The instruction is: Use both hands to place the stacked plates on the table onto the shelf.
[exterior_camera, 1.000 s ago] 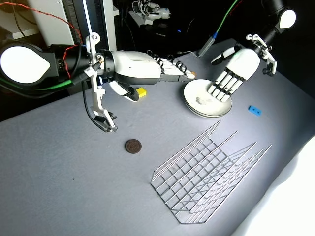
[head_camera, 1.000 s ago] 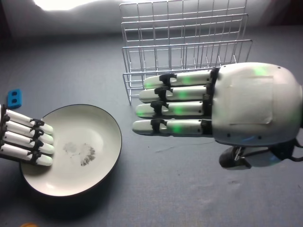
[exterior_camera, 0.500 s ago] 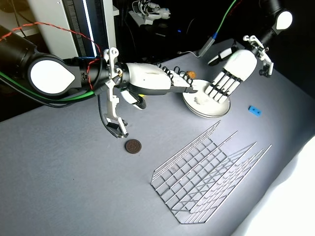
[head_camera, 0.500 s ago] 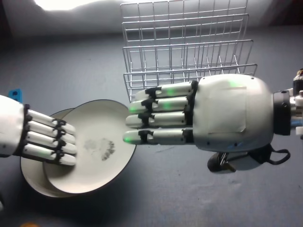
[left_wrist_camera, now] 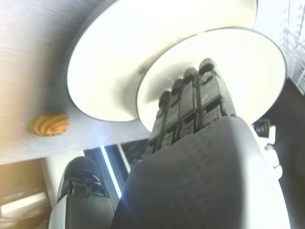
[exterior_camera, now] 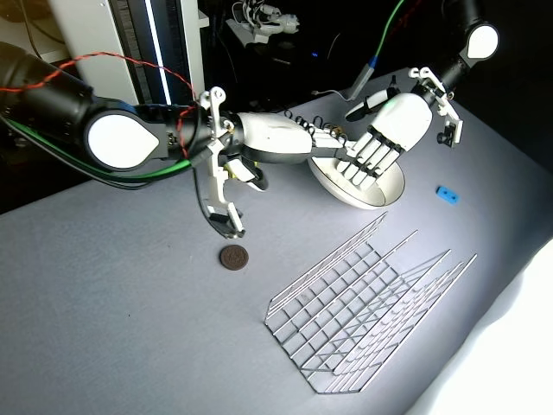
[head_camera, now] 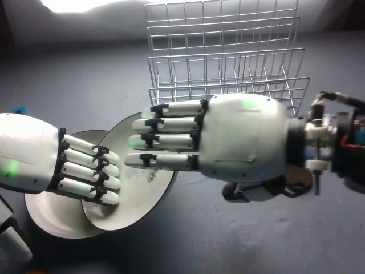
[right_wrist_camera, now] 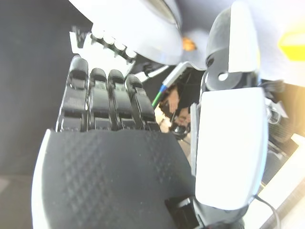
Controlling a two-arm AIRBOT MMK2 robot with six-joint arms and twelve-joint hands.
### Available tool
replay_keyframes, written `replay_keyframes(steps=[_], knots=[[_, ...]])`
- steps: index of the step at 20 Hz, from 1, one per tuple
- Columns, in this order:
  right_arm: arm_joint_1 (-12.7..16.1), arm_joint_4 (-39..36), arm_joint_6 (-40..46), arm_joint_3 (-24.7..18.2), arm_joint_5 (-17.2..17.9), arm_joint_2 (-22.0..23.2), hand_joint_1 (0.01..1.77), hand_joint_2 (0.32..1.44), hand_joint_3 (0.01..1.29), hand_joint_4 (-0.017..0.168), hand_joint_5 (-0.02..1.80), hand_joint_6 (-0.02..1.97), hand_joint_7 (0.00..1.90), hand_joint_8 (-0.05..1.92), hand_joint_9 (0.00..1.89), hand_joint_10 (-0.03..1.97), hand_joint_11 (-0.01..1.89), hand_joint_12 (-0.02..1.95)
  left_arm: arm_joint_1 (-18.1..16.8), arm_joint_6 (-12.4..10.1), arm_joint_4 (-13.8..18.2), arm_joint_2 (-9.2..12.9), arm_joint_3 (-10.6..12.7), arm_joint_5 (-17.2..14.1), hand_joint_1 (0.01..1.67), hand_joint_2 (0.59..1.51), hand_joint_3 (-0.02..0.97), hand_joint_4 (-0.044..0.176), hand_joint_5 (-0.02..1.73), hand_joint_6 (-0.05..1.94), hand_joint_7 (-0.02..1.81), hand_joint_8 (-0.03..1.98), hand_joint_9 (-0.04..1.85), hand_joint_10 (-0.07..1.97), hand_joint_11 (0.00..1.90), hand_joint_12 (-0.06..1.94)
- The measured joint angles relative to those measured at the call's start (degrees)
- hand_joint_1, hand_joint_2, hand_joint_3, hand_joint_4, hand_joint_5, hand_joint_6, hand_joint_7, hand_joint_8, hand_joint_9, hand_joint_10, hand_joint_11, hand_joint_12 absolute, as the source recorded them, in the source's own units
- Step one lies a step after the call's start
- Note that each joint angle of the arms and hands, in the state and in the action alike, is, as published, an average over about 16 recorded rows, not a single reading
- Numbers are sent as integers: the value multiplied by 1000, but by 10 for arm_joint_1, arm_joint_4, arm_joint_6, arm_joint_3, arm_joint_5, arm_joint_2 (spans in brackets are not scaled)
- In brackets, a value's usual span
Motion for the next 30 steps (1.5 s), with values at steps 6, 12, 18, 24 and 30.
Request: replay_keyframes(steps=[6, 12, 18, 24, 30], knots=[[3, 43, -50, 33, -16, -52, 1087, 905, 16, 3, 54, 18, 72, 12, 74, 14, 15, 454, -8, -3, 5, 3, -16, 9, 24, 1061, 14, 4, 4, 21, 6, 6, 22, 8, 16, -13], [6, 53, -70, 68, -20, -95, 1064, 971, 16, 3, 156, 18, 202, 12, 217, 31, 25, 781, -8, -5, 6, 4, -17, 10, 24, 1061, 14, 4, 5, 20, 1, 7, 21, 8, 16, -13], [9, 54, -80, 91, -15, -126, 1052, 1034, 16, 2, 418, 88, 519, 16, 539, 55, 203, 1060, -8, -6, 6, 4, -17, 10, 24, 1065, 14, 4, 6, 20, -1, 6, 22, 8, 16, -13], [12, 52, -83, 103, -1, -142, 1074, 1033, 15, 2, 680, 377, 826, 185, 916, 58, 510, 1117, -9, -6, 2, 4, -15, 9, 24, 1069, 14, 3, 9, 19, 0, 4, 22, 8, 16, -13], [15, 50, -83, 105, 15, -147, 1085, 1004, 14, 3, 852, 669, 1017, 400, 1186, 47, 779, 1066, -25, -11, -14, 7, -4, 2, 23, 1075, 14, 3, 14, 18, 9, 5, 22, 8, 16, -13]])
